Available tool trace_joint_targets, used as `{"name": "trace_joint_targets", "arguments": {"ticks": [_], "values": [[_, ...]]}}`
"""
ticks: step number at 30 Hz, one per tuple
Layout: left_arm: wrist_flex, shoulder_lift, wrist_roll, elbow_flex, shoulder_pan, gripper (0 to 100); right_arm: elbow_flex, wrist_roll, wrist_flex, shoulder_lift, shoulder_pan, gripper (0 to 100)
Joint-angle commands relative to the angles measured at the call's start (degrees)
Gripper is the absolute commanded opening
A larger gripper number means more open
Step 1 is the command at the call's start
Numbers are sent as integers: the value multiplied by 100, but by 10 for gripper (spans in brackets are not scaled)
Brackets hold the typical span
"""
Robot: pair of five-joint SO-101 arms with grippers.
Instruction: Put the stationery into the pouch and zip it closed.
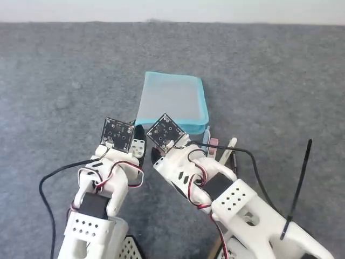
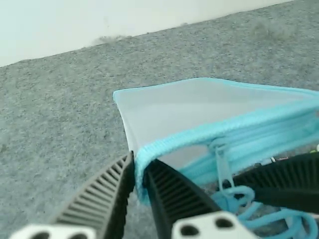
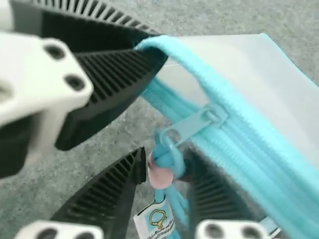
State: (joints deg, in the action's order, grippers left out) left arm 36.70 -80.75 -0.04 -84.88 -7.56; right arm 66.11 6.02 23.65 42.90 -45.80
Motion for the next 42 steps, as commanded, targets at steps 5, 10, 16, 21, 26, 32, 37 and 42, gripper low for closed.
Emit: {"name": "trace_joint_targets", "arguments": {"ticks": [5, 10, 16, 21, 26, 32, 37, 42], "values": [[-176, -79, 123, 136, 62, 10, -229, 334, 488, 66, 927, 7], [-176, -79, 123, 136, 44, 10, -1222, 668, 1921, 66, 1903, 6], [-185, -79, 114, 92, 35, 10, -2189, 853, 3090, 66, 2422, 6], [-193, -79, 97, 66, 26, 10, -2497, 941, 3574, 57, 2765, 6], [-185, -79, 97, 66, 26, 10, -2514, 958, 3635, 13, 3011, 6], [-193, -70, 97, 48, 26, 10, -2514, 1178, 3635, 48, 3187, 6], [-193, -70, 97, 48, 18, 10, -2514, 1187, 3635, 57, 3187, 6], [-193, -70, 97, 48, 18, 10, -2523, 1187, 3811, 66, 3002, 7]]}}
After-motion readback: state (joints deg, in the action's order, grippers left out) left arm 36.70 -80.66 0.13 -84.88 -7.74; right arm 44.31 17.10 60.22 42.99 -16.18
